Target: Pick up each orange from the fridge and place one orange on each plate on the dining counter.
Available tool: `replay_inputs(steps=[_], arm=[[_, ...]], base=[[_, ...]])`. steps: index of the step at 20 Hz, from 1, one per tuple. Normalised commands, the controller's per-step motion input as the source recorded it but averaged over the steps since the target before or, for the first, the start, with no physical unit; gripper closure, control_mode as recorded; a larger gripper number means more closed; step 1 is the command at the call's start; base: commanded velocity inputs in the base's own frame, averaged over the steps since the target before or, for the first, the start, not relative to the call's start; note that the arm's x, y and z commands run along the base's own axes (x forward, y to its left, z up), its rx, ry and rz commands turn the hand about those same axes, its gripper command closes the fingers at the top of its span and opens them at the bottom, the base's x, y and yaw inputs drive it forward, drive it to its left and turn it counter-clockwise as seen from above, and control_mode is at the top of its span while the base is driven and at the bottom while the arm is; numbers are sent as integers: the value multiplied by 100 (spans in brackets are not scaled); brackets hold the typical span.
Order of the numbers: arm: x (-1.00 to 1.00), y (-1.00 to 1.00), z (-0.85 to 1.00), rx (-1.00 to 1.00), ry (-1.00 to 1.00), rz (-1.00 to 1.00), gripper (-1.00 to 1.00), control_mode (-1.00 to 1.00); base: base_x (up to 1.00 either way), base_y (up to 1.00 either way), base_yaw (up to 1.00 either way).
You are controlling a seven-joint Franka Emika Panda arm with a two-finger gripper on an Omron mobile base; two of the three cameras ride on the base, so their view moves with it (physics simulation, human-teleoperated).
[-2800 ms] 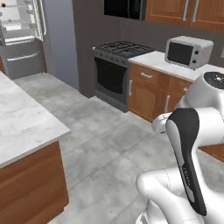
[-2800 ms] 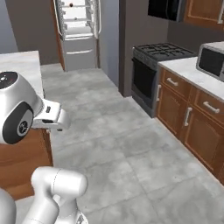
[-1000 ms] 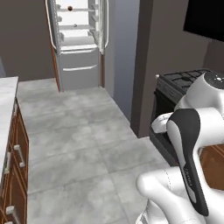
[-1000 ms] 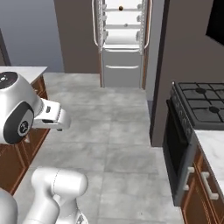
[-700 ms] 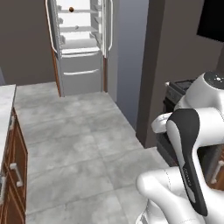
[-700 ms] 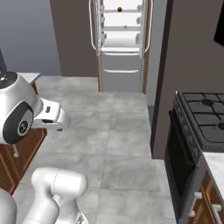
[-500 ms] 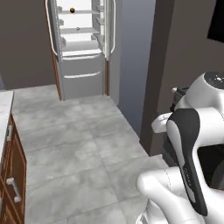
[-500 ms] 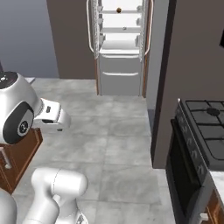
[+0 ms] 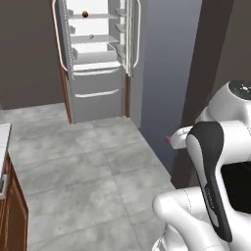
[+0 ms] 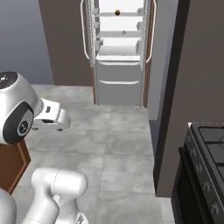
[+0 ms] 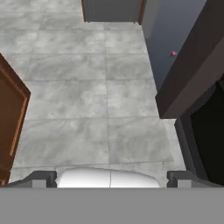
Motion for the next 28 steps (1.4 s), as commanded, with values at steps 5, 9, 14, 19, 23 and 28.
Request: replay_inputs(steps=[5,9,14,19,23,28], arm=[[0,0,0,0,0,0,-100,100],[0,0,0,0,0,0,-100,100],[0,0,0,0,0,0,-100,100],[0,0,0,0,0,0,-100,100],[0,0,0,0,0,0,-100,100],[0,0,0,0,0,0,-100,100]], base=[[100,-14,0],[100,-35,0],[100,-26,-2],[100,-25,-2],[100,0,0],[100,0,1]])
